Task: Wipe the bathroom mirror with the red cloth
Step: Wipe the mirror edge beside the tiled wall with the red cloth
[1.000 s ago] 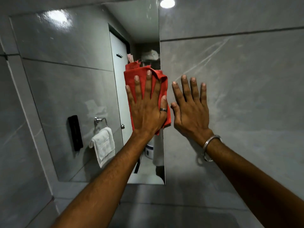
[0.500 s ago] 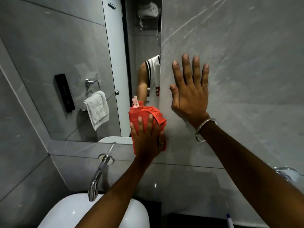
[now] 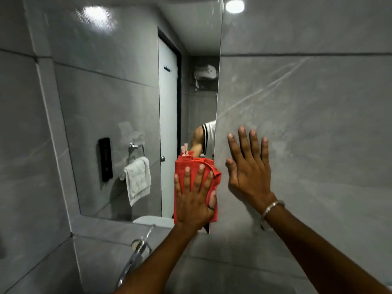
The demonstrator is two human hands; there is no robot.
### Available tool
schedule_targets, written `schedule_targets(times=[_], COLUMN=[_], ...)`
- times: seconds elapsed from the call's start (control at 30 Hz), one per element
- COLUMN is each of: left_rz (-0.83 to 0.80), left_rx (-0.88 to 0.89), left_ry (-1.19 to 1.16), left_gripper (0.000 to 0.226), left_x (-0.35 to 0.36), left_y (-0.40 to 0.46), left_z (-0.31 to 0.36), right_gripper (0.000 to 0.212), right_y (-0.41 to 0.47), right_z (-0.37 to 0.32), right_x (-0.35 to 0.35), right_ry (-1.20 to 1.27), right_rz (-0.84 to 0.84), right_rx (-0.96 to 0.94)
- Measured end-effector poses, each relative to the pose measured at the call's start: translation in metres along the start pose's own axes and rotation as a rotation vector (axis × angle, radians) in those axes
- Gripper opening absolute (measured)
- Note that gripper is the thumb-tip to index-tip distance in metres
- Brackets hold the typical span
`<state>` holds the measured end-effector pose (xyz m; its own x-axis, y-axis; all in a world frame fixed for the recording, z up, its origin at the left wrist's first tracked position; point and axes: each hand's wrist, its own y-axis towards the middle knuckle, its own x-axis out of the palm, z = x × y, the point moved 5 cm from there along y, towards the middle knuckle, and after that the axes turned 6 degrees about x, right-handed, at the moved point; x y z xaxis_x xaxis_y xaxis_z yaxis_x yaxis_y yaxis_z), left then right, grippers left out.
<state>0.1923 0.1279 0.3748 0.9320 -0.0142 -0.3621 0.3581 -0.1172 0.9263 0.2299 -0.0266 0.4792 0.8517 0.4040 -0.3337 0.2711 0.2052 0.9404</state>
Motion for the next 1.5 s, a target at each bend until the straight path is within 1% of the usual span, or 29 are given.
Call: schedule_targets(times=[0.1,0.17,0.33,0.4,0.53,0.6,0.77,0.87,1.0,1.13,1.23,1.37,1.5], left_rz=[-0.001,0.028,0.114,0.125,0.138,0.146,0.197,0.207,0.219,0.223,0.218,0.224,0.223], left_rx=[-0.038,-0.047,-0.004,0.006,-0.002,0.013,0.13,0.155,0.104,0.053,0.037,-0.015,-0.107], left_ry=[-0.001,0.012,0.016,0.004,0.031,0.046,0.037,0.066,0.077,0.09,0.101,0.104,0.088], left_gripper=[0.069,0.068,0.07,0.071,0.071,0.071,0.07,0.071,0.071,0.07,0.071,0.069,0.071], left_x=[-0.018,-0.036,-0.075,-0.09,-0.123,-0.132,-0.133,-0.133,-0.14,-0.151,-0.156,-0.164,-0.174], left_y=[0.052,0.091,0.207,0.252,0.335,0.358,0.368,0.37,0.364,0.352,0.345,0.337,0.324], left_z=[-0.006,-0.009,-0.023,-0.03,-0.042,-0.047,-0.063,-0.083,-0.129,-0.18,-0.21,-0.247,-0.296], right_gripper=[0.07,0.069,0.064,0.064,0.069,0.07,0.066,0.066,0.068,0.067,0.064,0.061,0.064], right_y=[0.035,0.068,0.158,0.188,0.239,0.259,0.299,0.318,0.341,0.364,0.382,0.409,0.434], right_z=[0.0,0.0,0.006,0.008,0.001,-0.001,-0.003,-0.009,-0.024,-0.052,-0.078,-0.117,-0.158], right_x=[-0.016,-0.031,-0.062,-0.072,-0.086,-0.09,-0.103,-0.107,-0.111,-0.108,-0.105,-0.098,-0.085], right_ry=[0.057,0.092,0.172,0.186,0.158,0.16,0.135,0.105,0.041,-0.1,-0.119,-0.118,-0.184], right_rz=[-0.004,0.015,0.081,0.091,0.074,0.074,0.095,0.06,0.009,-0.053,-0.079,-0.066,-0.077], right_rx=[0.01,0.036,0.115,0.104,0.001,-0.016,-0.071,-0.136,-0.248,-0.421,-0.517,-0.578,-0.639])
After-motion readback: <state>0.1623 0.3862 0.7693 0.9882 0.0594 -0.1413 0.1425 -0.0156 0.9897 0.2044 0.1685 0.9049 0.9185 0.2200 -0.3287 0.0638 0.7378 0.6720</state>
